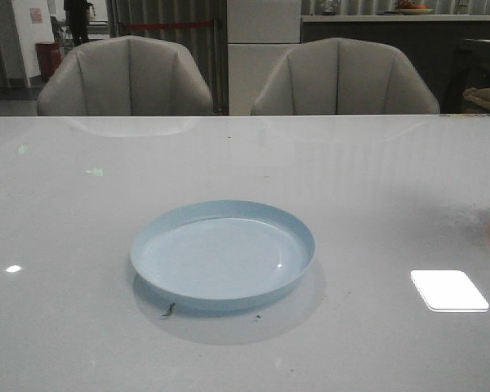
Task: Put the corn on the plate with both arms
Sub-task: 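Lower the right gripper around the orange corn cob and close it, then lift the corn with the right gripper and carry it over the plate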
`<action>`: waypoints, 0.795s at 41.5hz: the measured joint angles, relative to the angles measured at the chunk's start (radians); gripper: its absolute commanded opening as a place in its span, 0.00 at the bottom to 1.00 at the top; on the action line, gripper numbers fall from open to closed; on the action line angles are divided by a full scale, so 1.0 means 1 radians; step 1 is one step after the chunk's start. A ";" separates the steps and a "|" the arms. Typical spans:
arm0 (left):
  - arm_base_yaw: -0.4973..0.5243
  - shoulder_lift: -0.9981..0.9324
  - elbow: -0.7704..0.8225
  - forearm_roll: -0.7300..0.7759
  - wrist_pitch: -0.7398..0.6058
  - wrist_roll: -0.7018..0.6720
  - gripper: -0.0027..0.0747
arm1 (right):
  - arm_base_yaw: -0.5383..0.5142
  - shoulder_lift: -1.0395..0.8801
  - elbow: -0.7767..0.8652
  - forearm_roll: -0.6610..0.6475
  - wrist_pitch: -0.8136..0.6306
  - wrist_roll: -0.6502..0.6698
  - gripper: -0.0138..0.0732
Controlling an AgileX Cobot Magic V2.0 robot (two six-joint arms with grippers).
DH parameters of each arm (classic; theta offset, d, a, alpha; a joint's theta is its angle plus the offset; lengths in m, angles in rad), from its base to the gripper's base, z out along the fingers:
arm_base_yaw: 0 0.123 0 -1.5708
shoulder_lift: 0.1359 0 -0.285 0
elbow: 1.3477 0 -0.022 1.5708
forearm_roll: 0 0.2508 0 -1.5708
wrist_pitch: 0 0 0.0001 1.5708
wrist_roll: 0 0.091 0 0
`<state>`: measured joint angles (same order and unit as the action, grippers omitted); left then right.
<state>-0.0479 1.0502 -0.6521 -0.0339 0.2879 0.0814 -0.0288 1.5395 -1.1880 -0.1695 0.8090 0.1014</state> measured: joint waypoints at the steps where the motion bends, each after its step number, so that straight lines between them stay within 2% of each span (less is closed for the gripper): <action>1: 0.000 0.000 0.000 0.000 0.000 0.000 0.31 | 0.000 0.017 -0.001 0.000 0.000 0.000 0.84; 14: 0.000 0.000 0.000 -0.002 0.030 0.000 0.31 | 0.000 0.238 -0.007 -0.006 -0.036 0.006 0.84; 26: 0.000 0.000 0.000 -0.004 0.057 0.000 0.31 | 0.000 0.336 -0.011 -0.006 -0.111 0.007 0.84; 30: 0.000 0.000 0.000 -0.004 0.059 0.000 0.31 | 0.000 0.355 -0.011 -0.008 -0.130 0.007 0.78; 33: 0.000 0.000 0.000 -0.004 0.060 0.000 0.31 | 0.000 0.358 -0.011 -0.008 -0.141 0.007 0.67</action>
<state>-0.0479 1.0502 -0.6521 -0.0376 0.3483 0.0814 -0.0288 1.8972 -1.1992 -0.1776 0.6684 0.1089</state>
